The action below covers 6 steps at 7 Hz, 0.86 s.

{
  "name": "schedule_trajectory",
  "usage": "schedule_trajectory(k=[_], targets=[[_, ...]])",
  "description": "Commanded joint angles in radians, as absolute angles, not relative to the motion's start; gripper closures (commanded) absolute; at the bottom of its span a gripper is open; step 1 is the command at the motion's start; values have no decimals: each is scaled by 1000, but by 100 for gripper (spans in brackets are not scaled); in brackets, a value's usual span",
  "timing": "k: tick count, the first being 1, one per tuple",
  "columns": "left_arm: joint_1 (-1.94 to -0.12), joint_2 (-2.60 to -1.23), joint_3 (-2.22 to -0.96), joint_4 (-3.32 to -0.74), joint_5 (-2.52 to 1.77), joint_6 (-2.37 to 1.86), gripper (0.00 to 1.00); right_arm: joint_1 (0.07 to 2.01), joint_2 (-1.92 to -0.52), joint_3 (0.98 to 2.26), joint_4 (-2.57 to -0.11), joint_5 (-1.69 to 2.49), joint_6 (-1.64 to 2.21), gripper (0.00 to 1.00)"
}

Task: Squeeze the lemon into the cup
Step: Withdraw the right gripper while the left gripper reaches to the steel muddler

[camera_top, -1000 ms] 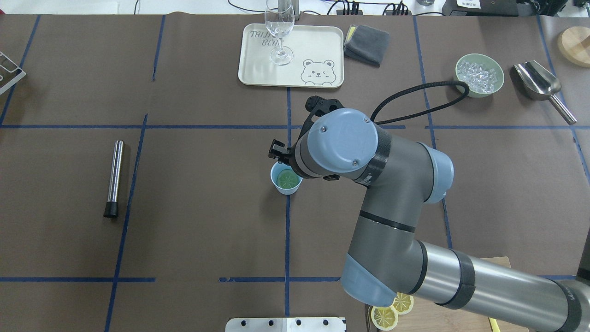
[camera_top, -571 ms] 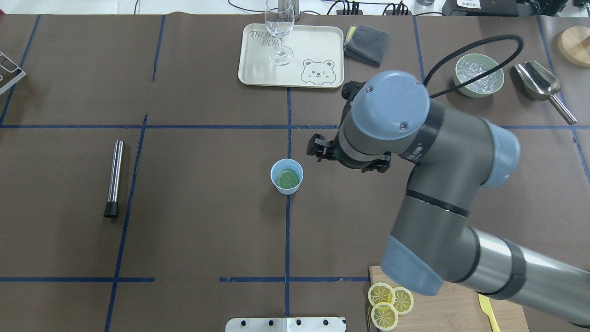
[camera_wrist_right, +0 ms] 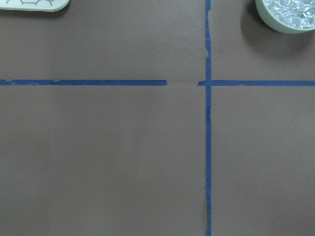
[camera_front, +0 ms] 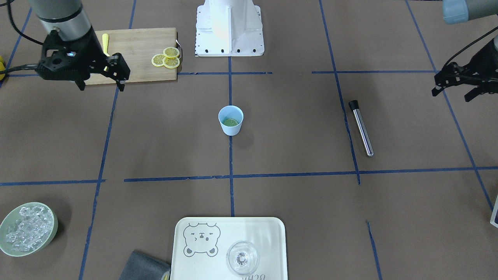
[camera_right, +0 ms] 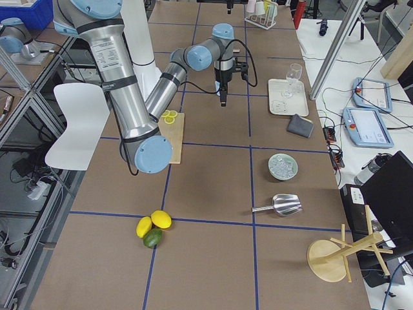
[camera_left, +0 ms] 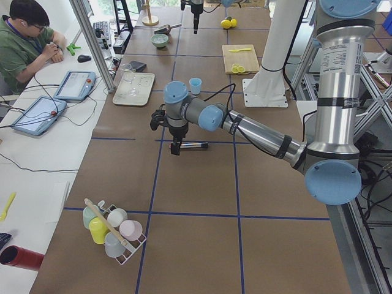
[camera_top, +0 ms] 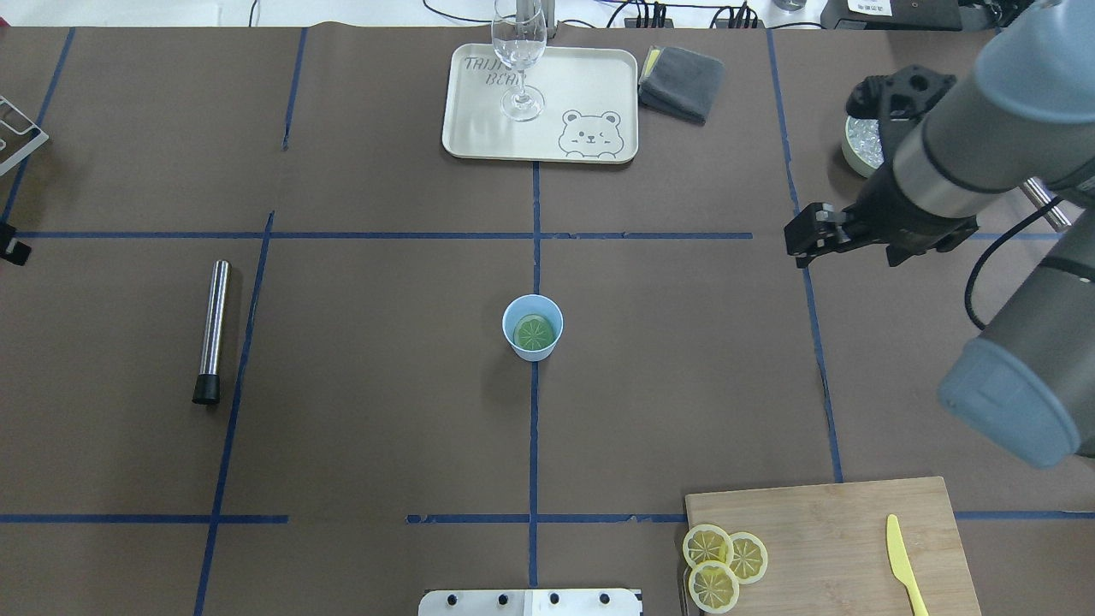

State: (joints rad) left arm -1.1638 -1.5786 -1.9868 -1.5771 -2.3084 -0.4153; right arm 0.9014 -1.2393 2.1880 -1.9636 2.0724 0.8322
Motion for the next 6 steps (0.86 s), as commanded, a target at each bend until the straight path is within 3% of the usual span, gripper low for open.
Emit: schedule_trajectory(k=[1,3,6], targets=[[-1005,-1614,-1982,-1586,-2289,-649,0,1123,-1359,2186,-1963,2228,582,0],[-883,-1682,-1889,-1603,-2252,-835,0,1215,-1426,2178,-1962,2272,555,0],[-838,-1748,-1762,-1675,-2186,-900,0,1223,-1416,2119,-1877,2266,554,0]])
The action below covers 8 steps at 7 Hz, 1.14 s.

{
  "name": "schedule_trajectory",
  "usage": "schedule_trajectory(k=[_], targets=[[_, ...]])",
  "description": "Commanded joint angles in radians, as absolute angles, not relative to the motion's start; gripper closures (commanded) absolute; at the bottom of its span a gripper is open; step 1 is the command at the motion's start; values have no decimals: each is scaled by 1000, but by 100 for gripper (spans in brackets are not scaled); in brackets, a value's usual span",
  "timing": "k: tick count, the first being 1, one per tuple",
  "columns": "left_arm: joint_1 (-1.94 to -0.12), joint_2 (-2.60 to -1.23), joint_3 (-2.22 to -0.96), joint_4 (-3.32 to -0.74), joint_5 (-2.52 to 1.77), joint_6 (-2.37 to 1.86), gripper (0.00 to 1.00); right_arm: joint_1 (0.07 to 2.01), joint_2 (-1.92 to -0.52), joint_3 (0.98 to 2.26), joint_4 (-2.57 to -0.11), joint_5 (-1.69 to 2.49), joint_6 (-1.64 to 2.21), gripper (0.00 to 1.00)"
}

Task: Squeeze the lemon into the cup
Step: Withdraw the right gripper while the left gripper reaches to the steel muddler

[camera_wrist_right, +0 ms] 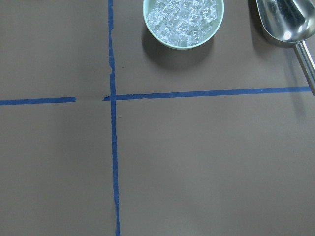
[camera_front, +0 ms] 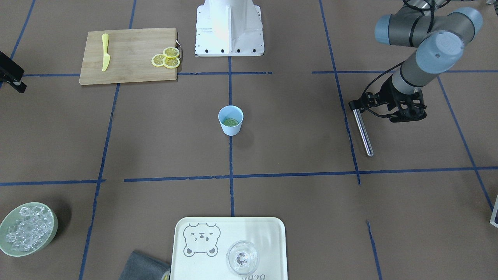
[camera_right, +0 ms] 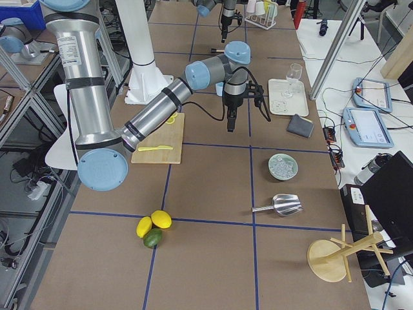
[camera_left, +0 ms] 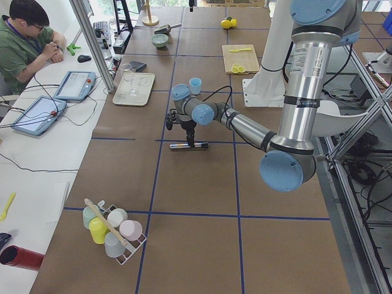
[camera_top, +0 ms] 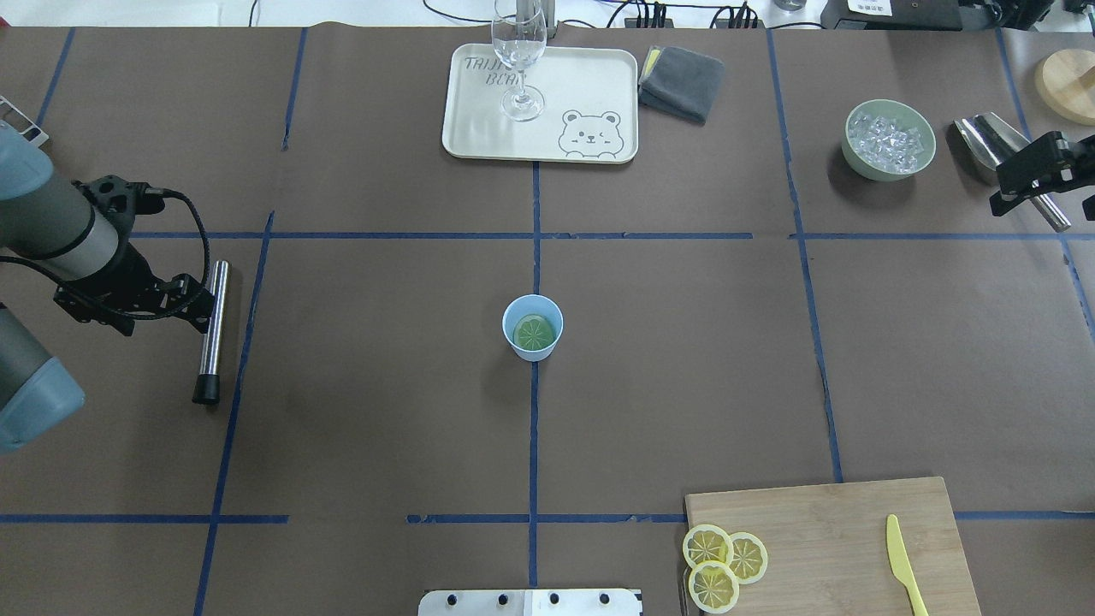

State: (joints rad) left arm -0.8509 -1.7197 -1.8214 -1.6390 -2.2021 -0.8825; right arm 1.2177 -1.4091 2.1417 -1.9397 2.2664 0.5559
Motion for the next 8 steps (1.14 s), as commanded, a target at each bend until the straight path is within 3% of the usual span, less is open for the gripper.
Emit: schedule_trajectory(k=[1,7,8], targets=[[-831,-1788,-1703,-1699,-2186,-914,0,1230,-1430,2100,-1808,2272,561,0],[-821,-1844,-1574,-1741,-2186,-933,0,1244,-1436,2097,-1807,2292,561,0],[-822,-1842,-1574,-1741,-2186,-931,19,1244,-1440,2098,-1807,2295,561,0]])
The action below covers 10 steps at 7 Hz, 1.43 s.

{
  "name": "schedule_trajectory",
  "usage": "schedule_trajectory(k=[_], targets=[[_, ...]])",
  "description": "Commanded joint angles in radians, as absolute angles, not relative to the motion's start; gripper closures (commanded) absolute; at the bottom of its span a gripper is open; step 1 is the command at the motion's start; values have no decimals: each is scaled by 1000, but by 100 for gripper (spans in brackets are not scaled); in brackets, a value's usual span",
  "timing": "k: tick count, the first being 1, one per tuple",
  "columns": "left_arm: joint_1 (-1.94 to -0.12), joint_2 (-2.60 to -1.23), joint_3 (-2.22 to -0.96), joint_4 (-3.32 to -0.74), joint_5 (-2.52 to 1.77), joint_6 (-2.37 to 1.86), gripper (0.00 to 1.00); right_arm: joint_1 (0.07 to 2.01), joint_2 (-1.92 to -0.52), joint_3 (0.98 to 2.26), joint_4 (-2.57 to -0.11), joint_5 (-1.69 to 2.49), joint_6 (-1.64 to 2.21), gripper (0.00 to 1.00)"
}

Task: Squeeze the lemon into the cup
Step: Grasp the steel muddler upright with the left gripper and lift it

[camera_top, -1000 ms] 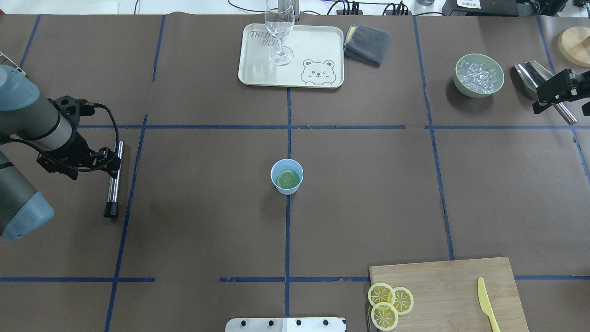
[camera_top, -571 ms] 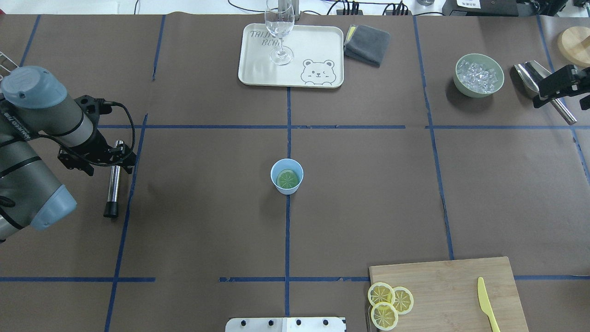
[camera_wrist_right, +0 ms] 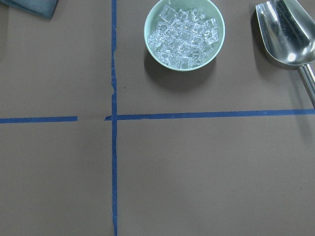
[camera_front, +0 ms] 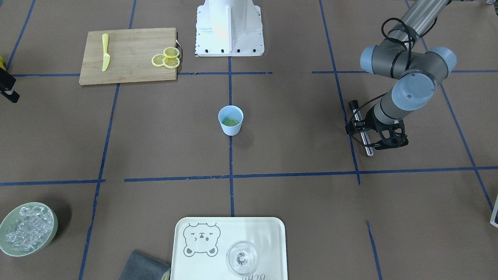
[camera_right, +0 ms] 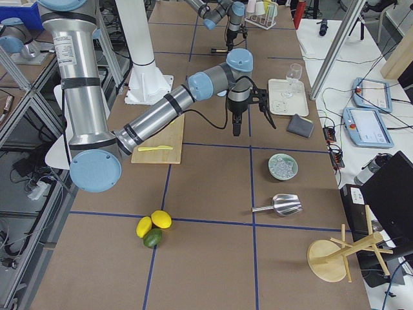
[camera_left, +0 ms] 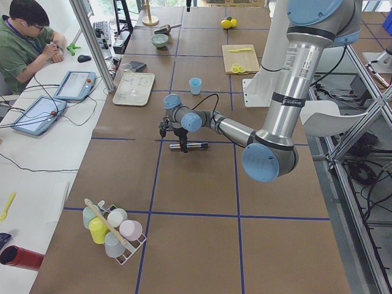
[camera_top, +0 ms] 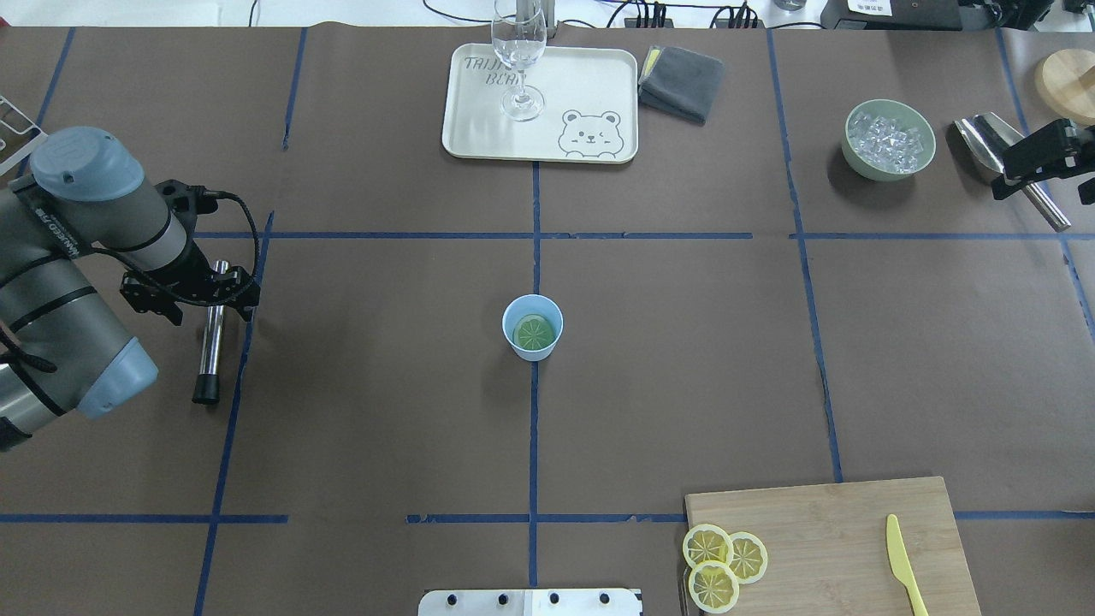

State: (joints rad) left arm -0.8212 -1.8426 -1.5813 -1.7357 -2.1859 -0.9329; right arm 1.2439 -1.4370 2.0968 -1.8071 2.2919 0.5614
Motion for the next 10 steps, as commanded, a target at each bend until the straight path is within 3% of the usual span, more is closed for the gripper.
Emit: schedule_trajectory(k=[1,2,3,6,10], targets=[[-822,-1842,-1575,-1741,-2186,-934,49,1244,-1443,2098,-1807,2296,563,0],[-822,-1842,-1575,-1741,-2186,-934,79,1244,-1448,2098,-1806,2298,561,0],[-822,-1844,-1581,-1741,-2186,-934,100,1244,-1451,2102,-1805,2298,561,0],[-839,-1844,-1633,-1738,-2160,-934,100,1247,-1456,2105,-1805,2299,560,0],[-781,-1953,-1898,-1727,-1747,-1075,100,1266,-1477,2102,-1805,2319,551,0]])
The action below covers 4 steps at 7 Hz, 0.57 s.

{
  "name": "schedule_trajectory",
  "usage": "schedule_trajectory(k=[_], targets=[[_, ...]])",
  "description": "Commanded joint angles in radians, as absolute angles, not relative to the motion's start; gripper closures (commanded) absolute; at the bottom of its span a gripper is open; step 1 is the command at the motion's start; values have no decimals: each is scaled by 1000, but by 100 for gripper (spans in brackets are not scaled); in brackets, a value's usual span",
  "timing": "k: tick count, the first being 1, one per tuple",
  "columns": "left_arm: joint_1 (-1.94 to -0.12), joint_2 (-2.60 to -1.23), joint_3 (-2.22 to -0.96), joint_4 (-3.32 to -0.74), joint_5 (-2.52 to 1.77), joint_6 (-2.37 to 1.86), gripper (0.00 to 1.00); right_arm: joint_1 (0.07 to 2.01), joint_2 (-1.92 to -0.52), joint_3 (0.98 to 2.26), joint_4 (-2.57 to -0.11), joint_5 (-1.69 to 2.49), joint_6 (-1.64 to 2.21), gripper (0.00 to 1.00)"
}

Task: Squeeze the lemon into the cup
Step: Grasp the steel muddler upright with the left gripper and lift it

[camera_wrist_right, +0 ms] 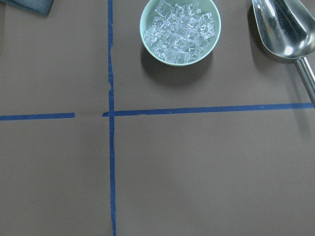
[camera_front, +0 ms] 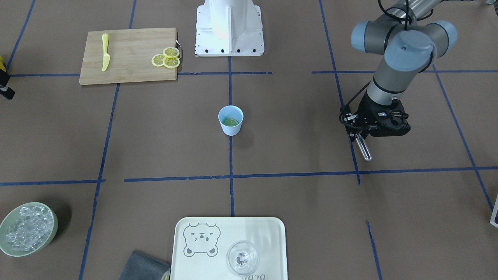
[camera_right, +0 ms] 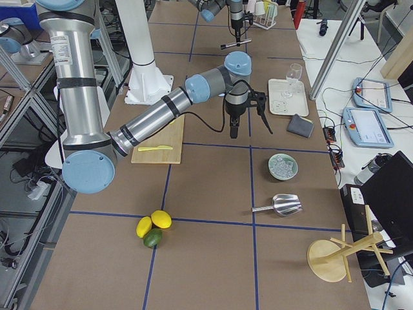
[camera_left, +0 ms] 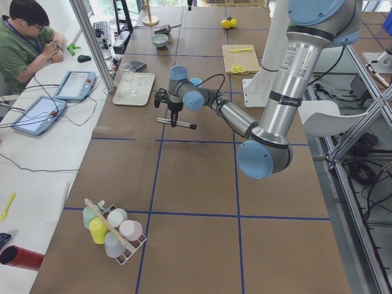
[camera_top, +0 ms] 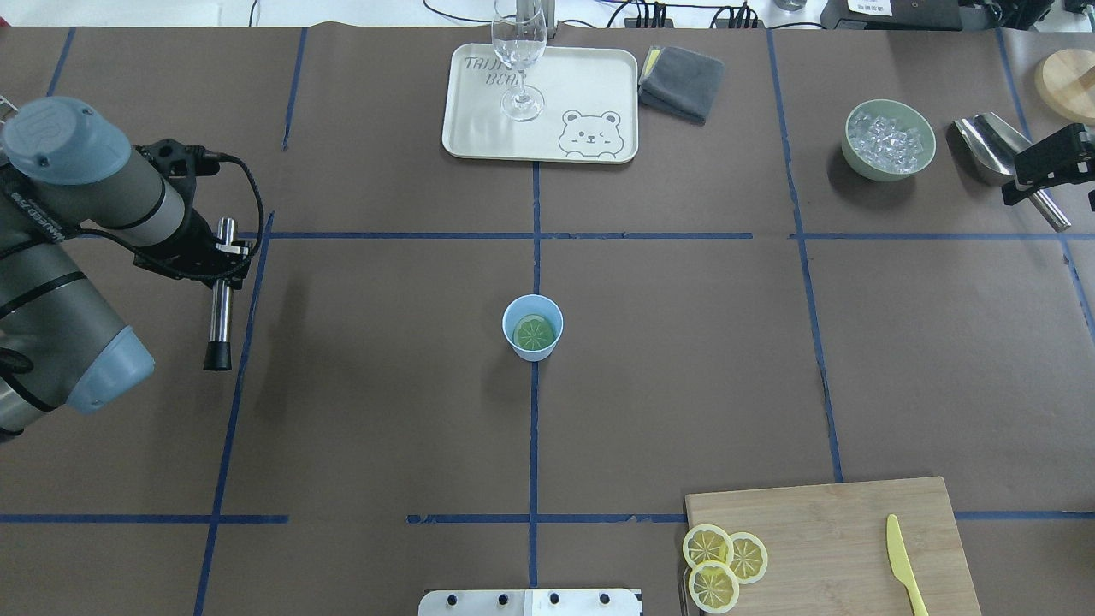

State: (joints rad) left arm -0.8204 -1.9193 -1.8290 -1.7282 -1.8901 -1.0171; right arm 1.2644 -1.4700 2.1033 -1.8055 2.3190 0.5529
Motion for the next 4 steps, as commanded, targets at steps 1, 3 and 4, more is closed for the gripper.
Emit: schedule_trajectory(k=[1,3,4], targets=[[-697,-1954,-1981,-1726,-1585,-1089,100,1266,-1485,2100,-1805,2321,551,0],[-503,-1974,-2057,-1726,-1267,-1132,100,1266,-1500,2106,-1805,2342,551,0],[-477,-2053,-2048,-1729,-1244,-1131,100,1270,-1508,2106,-1805,2347,551,0]])
